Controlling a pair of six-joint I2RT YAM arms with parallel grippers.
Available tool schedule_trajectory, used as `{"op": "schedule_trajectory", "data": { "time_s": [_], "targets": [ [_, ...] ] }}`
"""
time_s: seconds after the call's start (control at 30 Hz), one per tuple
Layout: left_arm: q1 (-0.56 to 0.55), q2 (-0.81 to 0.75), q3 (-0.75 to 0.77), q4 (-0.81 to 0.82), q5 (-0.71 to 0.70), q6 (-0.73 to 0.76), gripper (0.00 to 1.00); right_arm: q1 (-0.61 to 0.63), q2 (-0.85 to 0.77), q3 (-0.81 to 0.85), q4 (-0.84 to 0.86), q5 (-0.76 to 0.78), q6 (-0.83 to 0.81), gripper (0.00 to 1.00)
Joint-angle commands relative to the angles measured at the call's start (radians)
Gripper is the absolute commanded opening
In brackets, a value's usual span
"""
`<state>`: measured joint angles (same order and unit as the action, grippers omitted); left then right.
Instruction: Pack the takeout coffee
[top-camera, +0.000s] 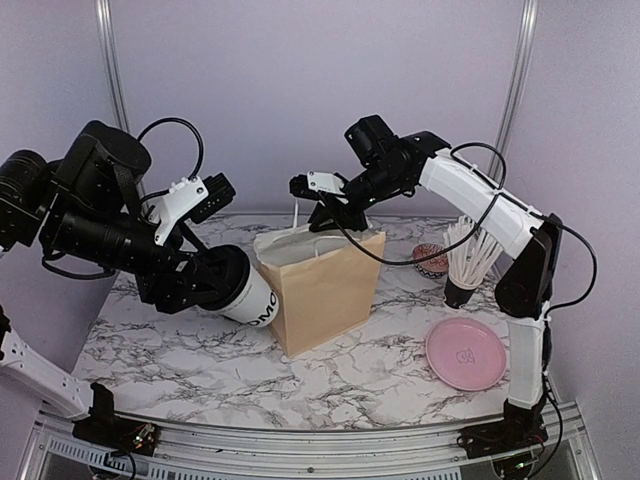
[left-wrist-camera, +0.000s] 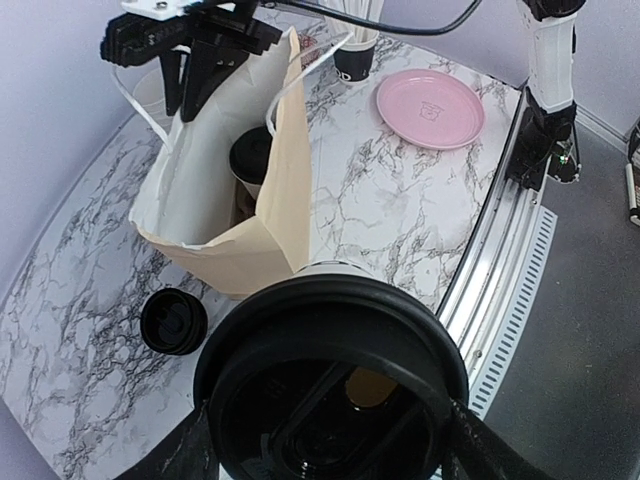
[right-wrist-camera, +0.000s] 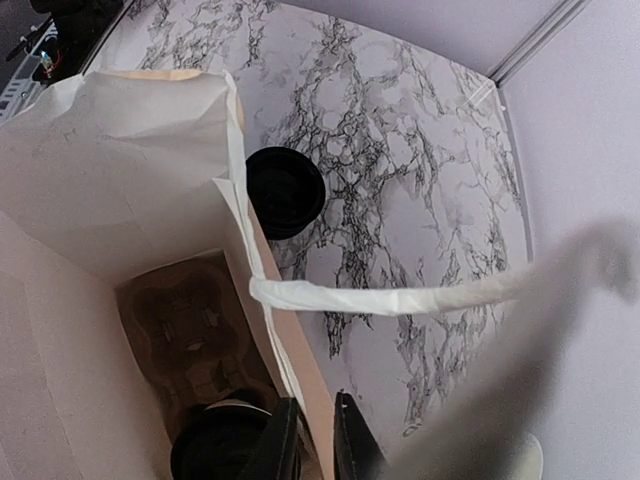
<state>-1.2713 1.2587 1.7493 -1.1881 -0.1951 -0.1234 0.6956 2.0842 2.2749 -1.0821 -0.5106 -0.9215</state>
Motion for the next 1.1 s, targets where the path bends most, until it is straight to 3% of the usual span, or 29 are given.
{"op": "schedule_trajectory", "data": {
  "time_s": [0.0,0.13,0.37,0.57,1.07],
  "targets": [
    [-0.002,0.023,0.096,-0.044,-0.089,0.038,0.56,0.0,-0.074,-0.011,-0.061,0.001,0.007,0.1],
    [-0.002,0.055,0.167,-0.047,-0.183,0.081,0.55,0.007,-0.108,-0.04,-0.044,0.03,0.062,0.0],
    [-0.001,0.143,0.272,-0.026,-0.306,0.163,0.55,0.07,-0.233,-0.228,0.031,0.076,0.183,0.0],
    [-0.004,0.172,0.229,0.057,-0.262,0.208,0.54,0.102,-0.338,-0.414,0.136,0.077,0.287,0.0],
    [-0.031,0.271,0.166,0.109,-0.217,0.289,0.54,0.102,-0.38,-0.418,0.17,0.043,0.416,0.0]
  ]
}}
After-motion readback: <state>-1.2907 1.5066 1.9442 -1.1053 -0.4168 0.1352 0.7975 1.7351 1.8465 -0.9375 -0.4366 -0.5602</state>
